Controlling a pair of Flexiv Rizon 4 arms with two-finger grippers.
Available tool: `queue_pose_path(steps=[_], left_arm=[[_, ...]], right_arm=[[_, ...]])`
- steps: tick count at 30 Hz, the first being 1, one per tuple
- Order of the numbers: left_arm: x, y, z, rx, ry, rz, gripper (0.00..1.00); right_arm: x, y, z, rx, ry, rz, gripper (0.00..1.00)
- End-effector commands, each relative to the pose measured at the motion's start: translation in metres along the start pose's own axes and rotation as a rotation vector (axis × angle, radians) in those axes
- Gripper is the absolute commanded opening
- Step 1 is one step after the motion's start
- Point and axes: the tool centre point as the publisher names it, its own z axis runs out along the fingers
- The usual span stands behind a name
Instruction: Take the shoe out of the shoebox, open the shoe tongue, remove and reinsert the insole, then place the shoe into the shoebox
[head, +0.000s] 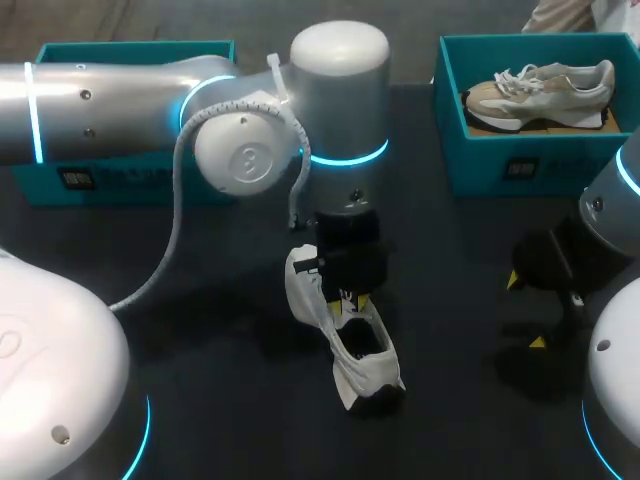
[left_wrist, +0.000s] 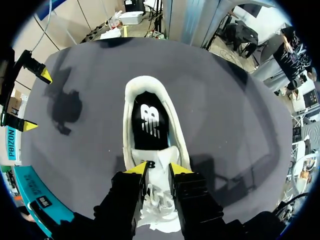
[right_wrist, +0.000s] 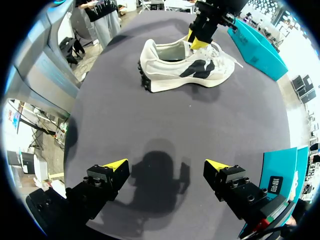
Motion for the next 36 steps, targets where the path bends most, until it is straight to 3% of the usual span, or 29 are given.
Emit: queue_pose_path(steps=[1,8,9,10,11,18,23,36], left_arm=[[0.009,-0.005,-0.021,-0.029,-0.045,0.009,0.27],[0.012,-0.015,-0.053,-0.051,-0.061,0.016,0.39],[0.011,-0.017,-0.055,-0.053,-0.054,0.005,0.45],[0.012,-0.018,-0.057,-0.038,-0.047,-0.001,0.68],[0.012,-0.021,-0.060,-0.038,-0.052,-0.002,1.00],[0.014,-0.034,-0.071,-0.003,-0.055,-0.064,1.00],[0.017,-0.044,-0.084,-0.028,-0.035,-0.217,1.00],[0.017,-0.044,-0.084,-0.028,-0.035,-0.217,1.00]], right_arm=[[0.001,0.000,0.000,0.003,-0.002,0.000,1.00],[0.001,0.000,0.000,0.003,-0.002,0.000,1.00],[0.001,0.000,0.000,0.003,-0.002,0.000,1.00],[0.001,0.000,0.000,0.003,-0.002,0.000,1.00],[0.001,0.000,0.000,0.003,-0.002,0.000,1.00],[0.001,0.000,0.000,0.003,-0.002,0.000,1.00],[0.001,0.000,0.000,0.003,-0.002,0.000,1.00],[0.001,0.000,0.000,0.003,-0.002,0.000,1.00]])
